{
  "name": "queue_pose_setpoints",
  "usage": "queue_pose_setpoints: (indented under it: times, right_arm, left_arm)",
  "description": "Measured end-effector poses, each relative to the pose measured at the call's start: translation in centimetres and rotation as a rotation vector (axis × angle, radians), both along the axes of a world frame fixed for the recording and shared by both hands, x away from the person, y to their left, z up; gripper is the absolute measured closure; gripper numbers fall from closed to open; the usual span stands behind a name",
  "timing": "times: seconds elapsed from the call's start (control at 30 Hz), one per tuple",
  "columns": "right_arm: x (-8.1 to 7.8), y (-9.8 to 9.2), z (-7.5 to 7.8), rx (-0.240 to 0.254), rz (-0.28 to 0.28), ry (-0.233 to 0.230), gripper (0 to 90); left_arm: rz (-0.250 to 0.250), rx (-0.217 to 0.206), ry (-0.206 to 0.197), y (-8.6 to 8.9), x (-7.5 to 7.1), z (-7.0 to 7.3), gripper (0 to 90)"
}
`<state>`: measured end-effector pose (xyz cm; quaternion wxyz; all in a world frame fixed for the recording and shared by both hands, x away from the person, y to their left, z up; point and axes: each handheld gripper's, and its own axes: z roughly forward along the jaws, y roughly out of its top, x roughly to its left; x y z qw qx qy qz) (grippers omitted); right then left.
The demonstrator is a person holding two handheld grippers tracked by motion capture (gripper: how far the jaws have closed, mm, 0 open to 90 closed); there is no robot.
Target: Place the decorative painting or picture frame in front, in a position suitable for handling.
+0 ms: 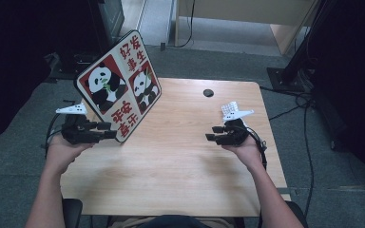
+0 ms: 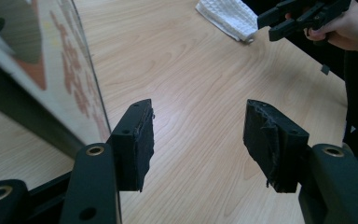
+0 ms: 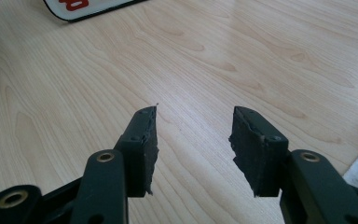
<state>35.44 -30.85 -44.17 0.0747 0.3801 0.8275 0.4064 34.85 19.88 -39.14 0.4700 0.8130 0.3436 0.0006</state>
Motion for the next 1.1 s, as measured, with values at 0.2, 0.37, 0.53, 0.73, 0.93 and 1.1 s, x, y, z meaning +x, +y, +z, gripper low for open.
queue_pose_setpoints:
  times: [0.2,0.37,0.53,0.73,0.93,1.1]
  right_arm:
    - [0.0,0.0,-0.1,-0.005,0.003,0.002,51.0]
    - [0.0,0.0,-0.1,-0.005,0.005,0.004,50.8]
    - [0.1,0.1,-0.2,-0.006,0.009,0.007,50.9]
    - [0.1,0.0,-0.2,-0.010,0.012,0.009,50.8]
    - [-0.1,0.0,-0.3,-0.019,0.012,0.020,50.6]
    - [0.0,0.0,-0.4,-0.020,0.015,0.023,50.1]
  left_arm:
    - [0.026,-0.012,0.002,1.7,-0.1,0.0,46.0]
    - [0.055,-0.021,0.006,2.8,0.0,-0.1,50.1]
    - [0.072,-0.010,0.022,3.6,0.6,-0.4,49.8]
    - [0.090,-0.007,0.014,3.7,1.2,0.1,48.5]
    - [0.110,-0.002,0.024,4.1,2.2,0.6,47.6]
    - [0.109,-0.011,0.036,4.1,3.1,1.6,47.3]
